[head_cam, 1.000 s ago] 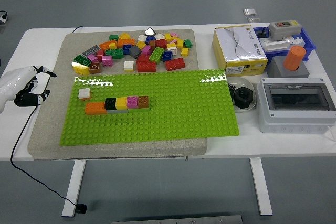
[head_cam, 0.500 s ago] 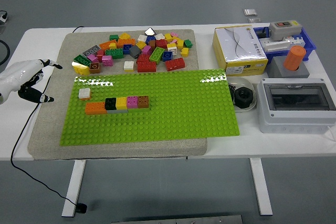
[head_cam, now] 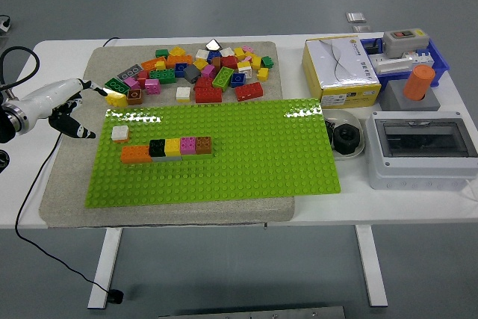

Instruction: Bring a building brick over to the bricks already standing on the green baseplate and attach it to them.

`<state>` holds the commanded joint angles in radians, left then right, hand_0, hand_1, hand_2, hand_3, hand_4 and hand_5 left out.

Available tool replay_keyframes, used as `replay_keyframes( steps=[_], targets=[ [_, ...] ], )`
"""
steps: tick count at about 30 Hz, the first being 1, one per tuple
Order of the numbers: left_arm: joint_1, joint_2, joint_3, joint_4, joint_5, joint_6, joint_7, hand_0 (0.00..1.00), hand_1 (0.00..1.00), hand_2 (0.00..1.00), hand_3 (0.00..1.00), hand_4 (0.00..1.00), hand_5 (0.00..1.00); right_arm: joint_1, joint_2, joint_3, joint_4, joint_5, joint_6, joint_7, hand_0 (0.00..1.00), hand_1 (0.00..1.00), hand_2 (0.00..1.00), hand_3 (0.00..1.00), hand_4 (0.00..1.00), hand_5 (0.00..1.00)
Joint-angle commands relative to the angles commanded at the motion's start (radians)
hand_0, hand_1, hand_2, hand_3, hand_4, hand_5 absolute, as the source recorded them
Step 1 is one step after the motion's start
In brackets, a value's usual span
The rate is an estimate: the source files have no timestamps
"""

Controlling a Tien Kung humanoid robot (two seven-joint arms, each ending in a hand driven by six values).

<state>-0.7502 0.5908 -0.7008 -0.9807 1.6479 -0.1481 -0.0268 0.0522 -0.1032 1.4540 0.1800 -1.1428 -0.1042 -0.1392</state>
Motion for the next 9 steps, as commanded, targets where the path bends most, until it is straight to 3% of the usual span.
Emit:
replay_keyframes(
  steps=[9],
  targets=[
    [-0.018,-0.094,-0.059,0.063,-0.010,-0.052,0.057,0.104,0.002,0.023,0.750,0.970,0.002,0.006,-0.004,0.002,0.000,-0.011,-0.001,0.002,0.633,0.451,0.602,0.720,0.701,0.899]
  ],
)
